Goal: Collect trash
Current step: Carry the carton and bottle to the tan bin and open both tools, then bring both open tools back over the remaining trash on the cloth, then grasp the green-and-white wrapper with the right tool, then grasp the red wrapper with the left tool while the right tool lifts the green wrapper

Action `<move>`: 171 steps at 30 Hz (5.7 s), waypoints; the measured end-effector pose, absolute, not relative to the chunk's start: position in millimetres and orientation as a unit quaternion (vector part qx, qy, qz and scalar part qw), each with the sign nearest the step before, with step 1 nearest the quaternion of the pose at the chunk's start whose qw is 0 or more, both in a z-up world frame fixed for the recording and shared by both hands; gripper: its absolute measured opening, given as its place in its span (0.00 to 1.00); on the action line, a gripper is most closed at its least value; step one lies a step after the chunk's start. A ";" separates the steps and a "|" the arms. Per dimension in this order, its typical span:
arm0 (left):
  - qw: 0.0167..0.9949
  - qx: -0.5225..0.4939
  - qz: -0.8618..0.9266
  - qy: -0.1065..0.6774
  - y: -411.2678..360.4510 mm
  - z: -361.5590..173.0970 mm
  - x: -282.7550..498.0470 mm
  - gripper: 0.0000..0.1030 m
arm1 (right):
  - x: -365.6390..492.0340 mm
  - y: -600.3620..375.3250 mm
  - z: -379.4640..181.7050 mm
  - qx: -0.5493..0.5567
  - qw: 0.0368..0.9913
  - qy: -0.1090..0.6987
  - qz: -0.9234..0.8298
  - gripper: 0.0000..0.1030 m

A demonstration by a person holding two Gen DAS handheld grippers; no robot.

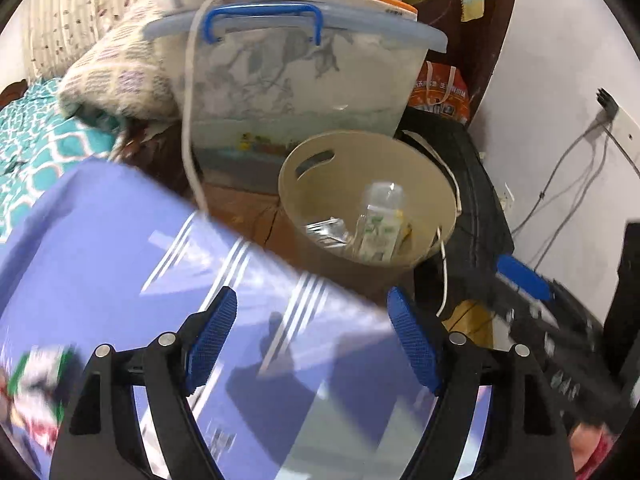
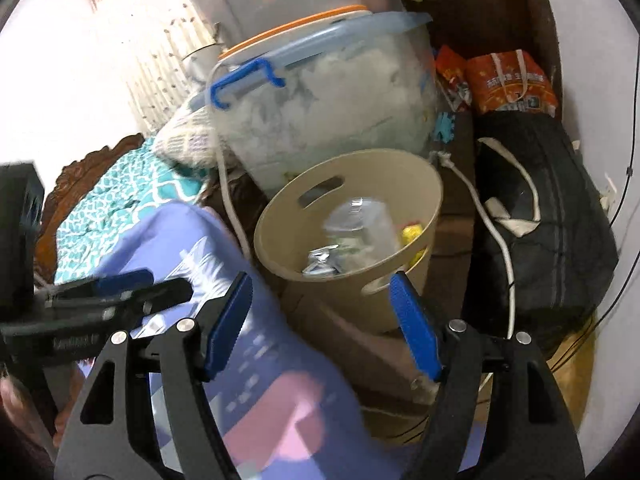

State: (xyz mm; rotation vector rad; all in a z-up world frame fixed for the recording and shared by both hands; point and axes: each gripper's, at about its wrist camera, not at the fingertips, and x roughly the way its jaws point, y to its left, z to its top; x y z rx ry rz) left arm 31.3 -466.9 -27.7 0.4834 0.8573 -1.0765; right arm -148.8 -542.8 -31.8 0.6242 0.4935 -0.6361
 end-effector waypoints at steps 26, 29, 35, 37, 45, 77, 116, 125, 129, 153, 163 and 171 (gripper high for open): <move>0.858 0.137 -0.365 0.335 -211.9 -29.7 7.4 0.72 | -139.9 -364.9 -15.3 0.277 0.892 0.262 -0.242 0.73; 0.868 0.131 -0.349 0.329 -197.1 -28.8 7.2 0.72 | -133.2 -352.2 -17.5 0.272 0.893 0.271 -0.235 0.73; 0.884 0.119 -0.324 0.316 -167.6 -25.5 5.7 0.72 | -120.0 -327.5 -21.4 0.258 0.896 0.288 -0.219 0.73; 0.887 0.113 -0.320 0.312 -160.9 -24.3 4.8 0.72 | -117.2 -320.8 -21.4 0.253 0.897 0.292 -0.214 0.73; 0.901 0.085 -0.309 0.293 -149.3 -19.9 3.3 0.72 | -121.4 -305.0 -20.7 0.238 0.899 0.303 -0.210 0.73; 0.911 0.058 -0.281 0.297 -140.2 -20.7 11.7 0.72 | -136.4 -296.6 -27.4 0.246 0.907 0.294 -0.172 0.73; 0.869 0.065 -0.301 0.387 -183.5 -15.1 66.8 0.72 | 130.9 -362.1 -30.4 0.071 0.888 0.447 0.078 0.15; 0.843 0.019 -0.293 0.451 -227.9 -41.1 158.7 0.67 | 56.0 -376.3 -22.7 0.099 0.896 0.430 0.054 0.14; 0.829 0.019 -0.301 0.470 -236.1 -60.6 169.0 0.25 | 49.1 -369.9 -34.6 0.086 0.888 0.449 0.057 0.25; 0.825 0.002 -0.351 0.442 -226.9 -51.4 154.9 0.14 | 41.1 -356.2 -43.4 0.152 0.890 0.429 -0.017 0.10; 0.829 0.006 -0.325 0.455 -193.3 -52.2 109.4 0.14 | -51.1 -386.7 -30.2 0.176 0.901 0.392 -0.056 0.10; 0.836 0.021 -0.315 0.449 -185.1 -45.6 69.3 0.14 | -114.3 -406.8 -27.1 0.165 0.906 0.385 -0.059 0.10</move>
